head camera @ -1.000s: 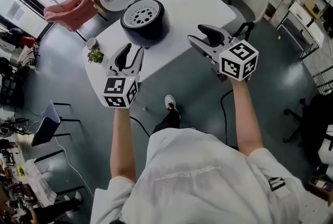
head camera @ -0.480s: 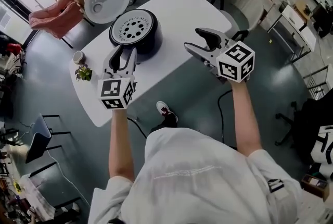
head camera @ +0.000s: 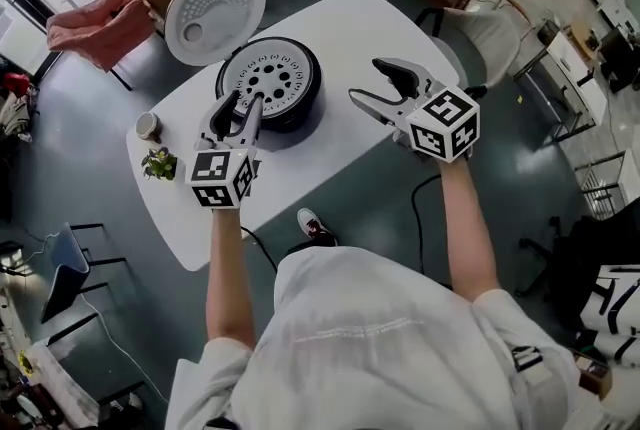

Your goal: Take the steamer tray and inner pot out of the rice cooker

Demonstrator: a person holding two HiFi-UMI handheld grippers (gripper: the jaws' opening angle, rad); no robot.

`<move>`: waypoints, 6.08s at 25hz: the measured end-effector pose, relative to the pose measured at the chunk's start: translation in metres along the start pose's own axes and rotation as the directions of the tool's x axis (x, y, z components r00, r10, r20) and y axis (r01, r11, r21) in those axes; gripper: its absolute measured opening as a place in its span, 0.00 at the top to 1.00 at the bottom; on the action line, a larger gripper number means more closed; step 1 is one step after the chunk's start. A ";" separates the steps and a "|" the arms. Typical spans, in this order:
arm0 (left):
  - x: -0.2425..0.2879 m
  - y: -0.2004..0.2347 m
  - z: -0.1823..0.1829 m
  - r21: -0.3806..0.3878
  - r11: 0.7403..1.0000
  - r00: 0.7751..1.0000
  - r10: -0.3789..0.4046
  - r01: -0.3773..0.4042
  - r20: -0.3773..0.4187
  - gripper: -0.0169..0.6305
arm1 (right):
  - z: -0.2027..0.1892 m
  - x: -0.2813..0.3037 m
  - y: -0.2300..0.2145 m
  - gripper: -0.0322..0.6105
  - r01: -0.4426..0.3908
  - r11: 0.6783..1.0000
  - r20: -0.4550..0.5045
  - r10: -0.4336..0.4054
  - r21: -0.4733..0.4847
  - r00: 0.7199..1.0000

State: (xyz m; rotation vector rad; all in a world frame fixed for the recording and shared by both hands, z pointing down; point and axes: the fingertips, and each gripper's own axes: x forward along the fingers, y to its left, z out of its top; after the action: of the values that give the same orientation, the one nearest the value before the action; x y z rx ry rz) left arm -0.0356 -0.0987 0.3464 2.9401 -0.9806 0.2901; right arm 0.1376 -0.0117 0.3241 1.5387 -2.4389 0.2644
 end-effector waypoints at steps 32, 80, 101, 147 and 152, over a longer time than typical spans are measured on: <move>0.049 0.123 -0.054 -0.121 0.974 0.979 0.184 -0.194 -0.091 0.68 | -0.056 0.238 -0.063 0.42 -0.143 0.989 -0.361 0.149 0.042 0.920; 0.072 0.145 -0.103 -0.199 0.931 0.931 0.249 -0.306 -0.267 0.68 | -0.118 0.308 -0.095 0.53 -0.218 0.965 -0.585 0.095 -0.144 0.806; 0.046 0.144 -0.100 -0.186 0.933 0.935 0.260 -0.308 -0.242 0.69 | -0.098 0.296 -0.081 0.60 -0.207 0.971 -0.561 0.105 -0.120 0.821; 0.143 0.072 -0.014 -0.033 0.999 0.996 0.006 -0.009 -0.092 0.73 | -0.036 0.113 -0.207 0.86 0.228 0.891 -0.083 -0.213 0.393 0.974; 0.184 0.038 -0.002 -0.013 1.000 0.995 -0.023 0.022 -0.097 0.73 | -0.048 0.079 -0.252 0.86 0.256 0.872 -0.084 -0.244 0.417 0.966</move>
State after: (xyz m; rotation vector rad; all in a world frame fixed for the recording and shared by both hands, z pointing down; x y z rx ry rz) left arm 0.0854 -0.2380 0.3813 2.8937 -0.9327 0.4202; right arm 0.3374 -0.1740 0.3993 1.9873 -2.2199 0.8058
